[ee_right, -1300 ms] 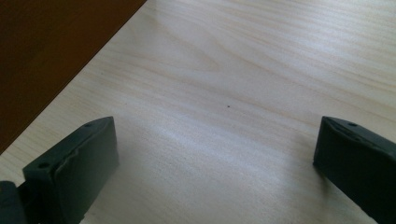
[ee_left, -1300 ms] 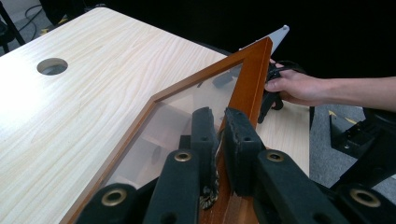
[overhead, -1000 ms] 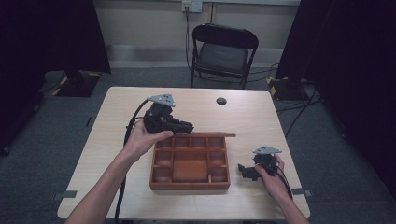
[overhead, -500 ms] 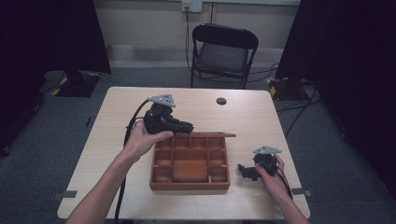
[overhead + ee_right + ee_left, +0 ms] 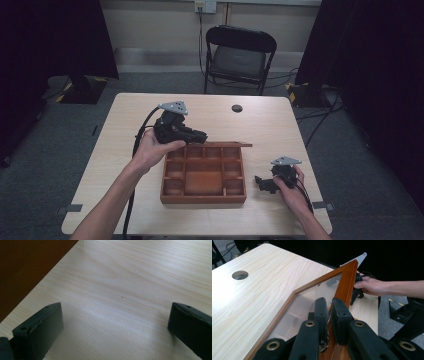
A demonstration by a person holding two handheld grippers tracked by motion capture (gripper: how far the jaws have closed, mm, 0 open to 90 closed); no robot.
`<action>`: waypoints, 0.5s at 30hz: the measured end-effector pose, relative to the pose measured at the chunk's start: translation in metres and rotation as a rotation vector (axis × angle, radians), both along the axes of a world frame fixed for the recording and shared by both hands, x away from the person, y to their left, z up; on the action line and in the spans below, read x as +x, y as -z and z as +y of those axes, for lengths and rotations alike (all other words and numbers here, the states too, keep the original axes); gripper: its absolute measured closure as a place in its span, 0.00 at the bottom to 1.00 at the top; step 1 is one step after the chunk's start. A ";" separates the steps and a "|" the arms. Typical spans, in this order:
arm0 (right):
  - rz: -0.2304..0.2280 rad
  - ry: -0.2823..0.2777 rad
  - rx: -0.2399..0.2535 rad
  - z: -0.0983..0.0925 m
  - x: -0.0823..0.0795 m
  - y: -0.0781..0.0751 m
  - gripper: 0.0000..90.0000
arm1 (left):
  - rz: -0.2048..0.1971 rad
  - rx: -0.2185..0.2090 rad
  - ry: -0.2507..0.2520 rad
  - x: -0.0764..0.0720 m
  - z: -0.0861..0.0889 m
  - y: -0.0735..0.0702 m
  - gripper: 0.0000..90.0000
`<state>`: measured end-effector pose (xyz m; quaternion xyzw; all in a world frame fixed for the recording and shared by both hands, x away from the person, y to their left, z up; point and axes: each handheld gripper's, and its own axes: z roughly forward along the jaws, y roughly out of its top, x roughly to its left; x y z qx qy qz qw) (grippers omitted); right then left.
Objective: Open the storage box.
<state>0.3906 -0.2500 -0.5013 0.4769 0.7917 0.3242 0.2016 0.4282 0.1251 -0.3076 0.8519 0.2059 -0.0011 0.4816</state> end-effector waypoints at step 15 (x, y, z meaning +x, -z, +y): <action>0.000 0.000 0.000 0.000 0.000 0.000 0.00 | -0.003 -0.001 0.003 0.000 -0.001 0.000 0.92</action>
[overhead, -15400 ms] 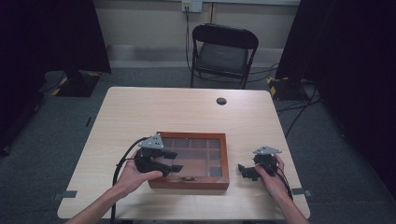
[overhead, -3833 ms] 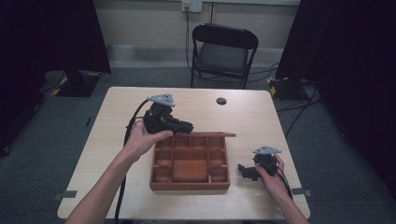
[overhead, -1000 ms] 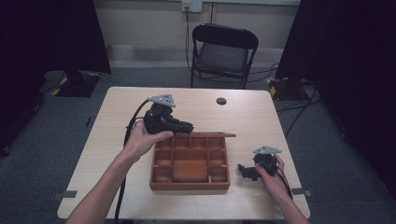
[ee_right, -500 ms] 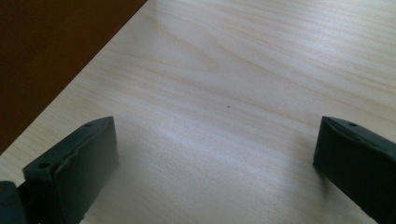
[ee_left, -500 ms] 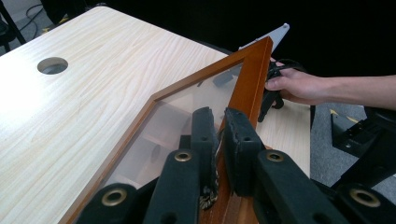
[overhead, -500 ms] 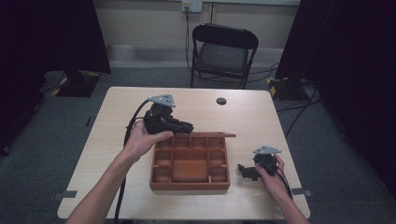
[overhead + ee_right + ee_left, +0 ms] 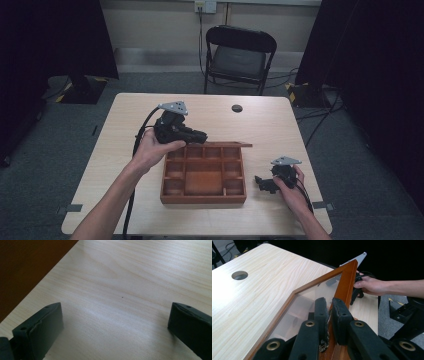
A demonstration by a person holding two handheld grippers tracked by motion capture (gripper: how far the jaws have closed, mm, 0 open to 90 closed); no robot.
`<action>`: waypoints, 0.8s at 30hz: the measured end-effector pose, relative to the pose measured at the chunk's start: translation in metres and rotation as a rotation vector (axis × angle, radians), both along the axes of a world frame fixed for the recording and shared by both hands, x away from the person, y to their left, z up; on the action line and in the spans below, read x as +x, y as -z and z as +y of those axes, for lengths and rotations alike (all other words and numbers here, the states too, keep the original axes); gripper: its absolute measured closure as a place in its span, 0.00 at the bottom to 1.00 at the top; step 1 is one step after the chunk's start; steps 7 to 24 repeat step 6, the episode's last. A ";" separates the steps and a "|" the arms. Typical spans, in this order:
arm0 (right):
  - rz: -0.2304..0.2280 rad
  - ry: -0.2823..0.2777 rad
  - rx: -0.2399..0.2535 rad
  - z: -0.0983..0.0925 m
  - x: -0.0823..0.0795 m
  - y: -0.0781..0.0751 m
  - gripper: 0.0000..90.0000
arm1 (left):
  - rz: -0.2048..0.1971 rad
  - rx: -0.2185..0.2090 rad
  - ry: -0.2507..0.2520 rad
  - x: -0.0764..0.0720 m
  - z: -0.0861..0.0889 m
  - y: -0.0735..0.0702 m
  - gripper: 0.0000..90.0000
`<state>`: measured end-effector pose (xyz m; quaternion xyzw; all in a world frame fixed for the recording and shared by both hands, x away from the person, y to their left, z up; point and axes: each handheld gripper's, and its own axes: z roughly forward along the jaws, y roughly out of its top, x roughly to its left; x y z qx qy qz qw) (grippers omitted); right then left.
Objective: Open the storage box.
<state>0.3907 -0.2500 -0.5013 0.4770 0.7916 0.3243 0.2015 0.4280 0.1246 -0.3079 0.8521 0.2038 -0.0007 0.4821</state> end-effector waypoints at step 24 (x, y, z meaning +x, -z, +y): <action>-0.001 -0.002 0.000 0.000 0.000 0.000 0.00 | -0.001 -0.001 0.001 0.000 0.000 0.000 0.92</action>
